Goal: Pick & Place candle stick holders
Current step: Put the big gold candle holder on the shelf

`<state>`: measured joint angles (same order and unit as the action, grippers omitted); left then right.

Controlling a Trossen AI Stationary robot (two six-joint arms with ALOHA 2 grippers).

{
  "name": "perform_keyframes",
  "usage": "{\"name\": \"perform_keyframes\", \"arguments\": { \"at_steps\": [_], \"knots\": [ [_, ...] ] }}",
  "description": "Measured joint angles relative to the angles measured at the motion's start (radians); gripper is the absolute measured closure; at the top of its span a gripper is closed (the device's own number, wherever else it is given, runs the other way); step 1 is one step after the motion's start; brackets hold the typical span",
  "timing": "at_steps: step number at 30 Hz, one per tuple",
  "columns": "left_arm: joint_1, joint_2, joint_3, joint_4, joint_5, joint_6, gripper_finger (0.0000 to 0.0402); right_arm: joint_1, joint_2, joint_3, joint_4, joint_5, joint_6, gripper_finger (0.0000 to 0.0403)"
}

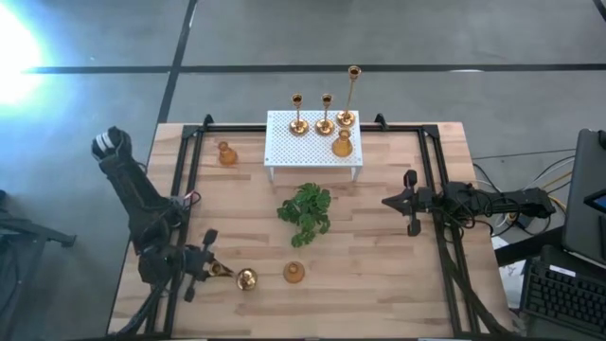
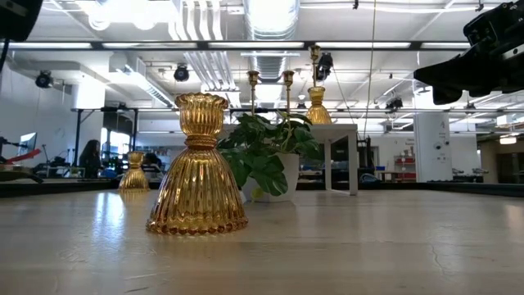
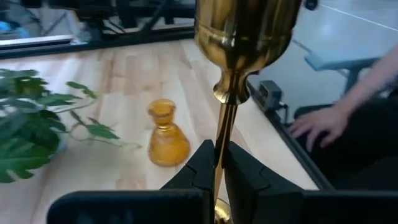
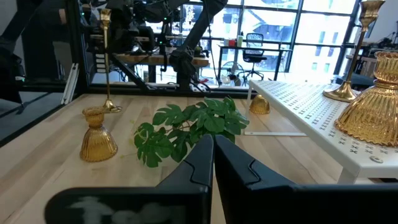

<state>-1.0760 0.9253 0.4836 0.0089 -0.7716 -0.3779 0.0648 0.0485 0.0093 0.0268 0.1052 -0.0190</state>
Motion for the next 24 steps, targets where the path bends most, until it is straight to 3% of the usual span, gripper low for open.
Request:
{"name": "perform_keyframes", "arguments": {
  "at_steps": [13, 19, 24],
  "knots": [
    [0.157, -0.002, 0.083, -0.012, -0.039, 0.078, 0.0382, 0.0, 0.0, 0.0, 0.0, 0.0, 0.0, 0.0394],
    [0.217, -0.002, 0.179, -0.067, -0.055, 0.183, 0.0382, 0.0, 0.0, 0.0, 0.0, 0.0, 0.0, 0.0394],
    [0.255, -0.002, 0.283, -0.154, -0.135, 0.255, 0.0382, 0.0, 0.0, 0.0, 0.0, 0.0, 0.0, 0.0394]
  ]
}}
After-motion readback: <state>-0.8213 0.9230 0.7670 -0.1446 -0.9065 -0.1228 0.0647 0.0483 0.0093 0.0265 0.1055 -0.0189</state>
